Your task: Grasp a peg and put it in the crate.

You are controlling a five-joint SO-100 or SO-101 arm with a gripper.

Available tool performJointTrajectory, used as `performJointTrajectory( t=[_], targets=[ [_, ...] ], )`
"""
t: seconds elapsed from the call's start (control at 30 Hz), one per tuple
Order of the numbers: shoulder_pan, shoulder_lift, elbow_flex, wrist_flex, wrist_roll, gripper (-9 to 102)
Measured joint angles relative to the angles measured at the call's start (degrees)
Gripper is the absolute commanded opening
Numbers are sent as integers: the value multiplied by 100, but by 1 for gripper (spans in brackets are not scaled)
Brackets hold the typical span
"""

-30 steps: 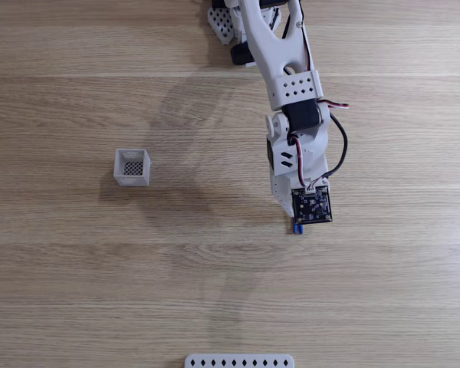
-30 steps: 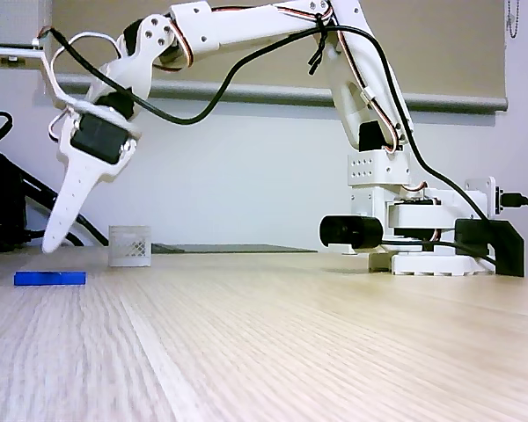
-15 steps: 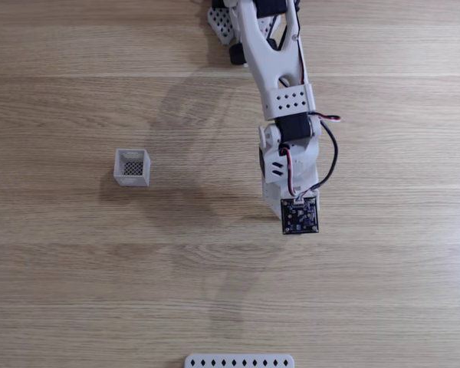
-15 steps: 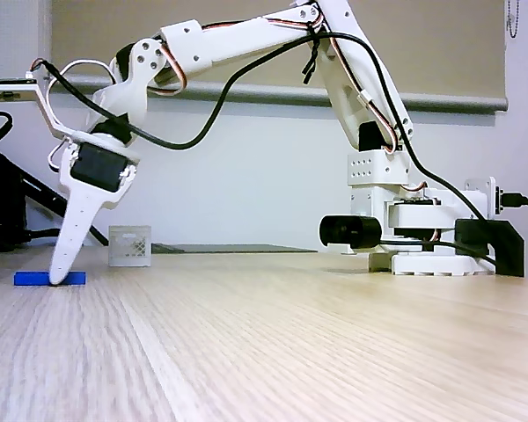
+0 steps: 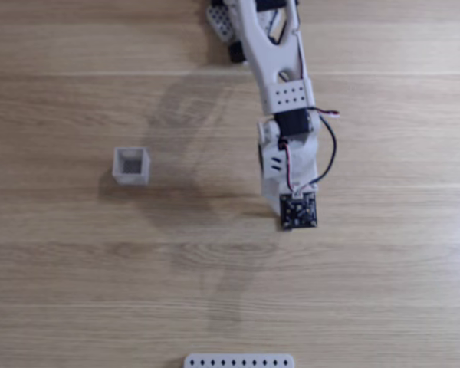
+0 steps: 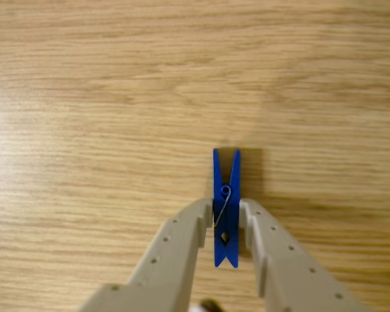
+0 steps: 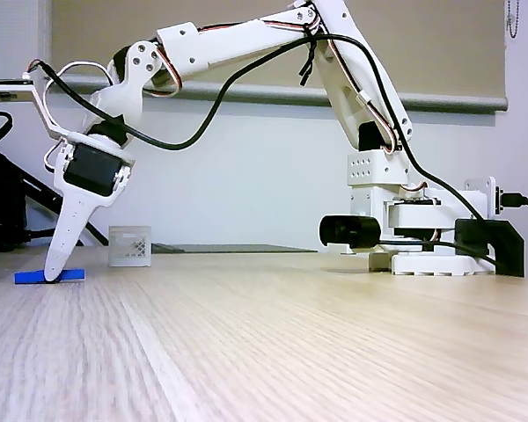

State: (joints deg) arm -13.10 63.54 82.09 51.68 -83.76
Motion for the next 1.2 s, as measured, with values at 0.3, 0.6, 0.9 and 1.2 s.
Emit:
performJointTrajectory(
  t=[0.3,0.6,0.9,1.2],
  targets=[
    [536,1828,2953,-2839,53,-1],
    [2171,4359,6108,-5810,70,-1],
    [3753,4526,7128,-8350,70,-1],
    [4474,3041,7137,-10028,62,-1]
  ],
)
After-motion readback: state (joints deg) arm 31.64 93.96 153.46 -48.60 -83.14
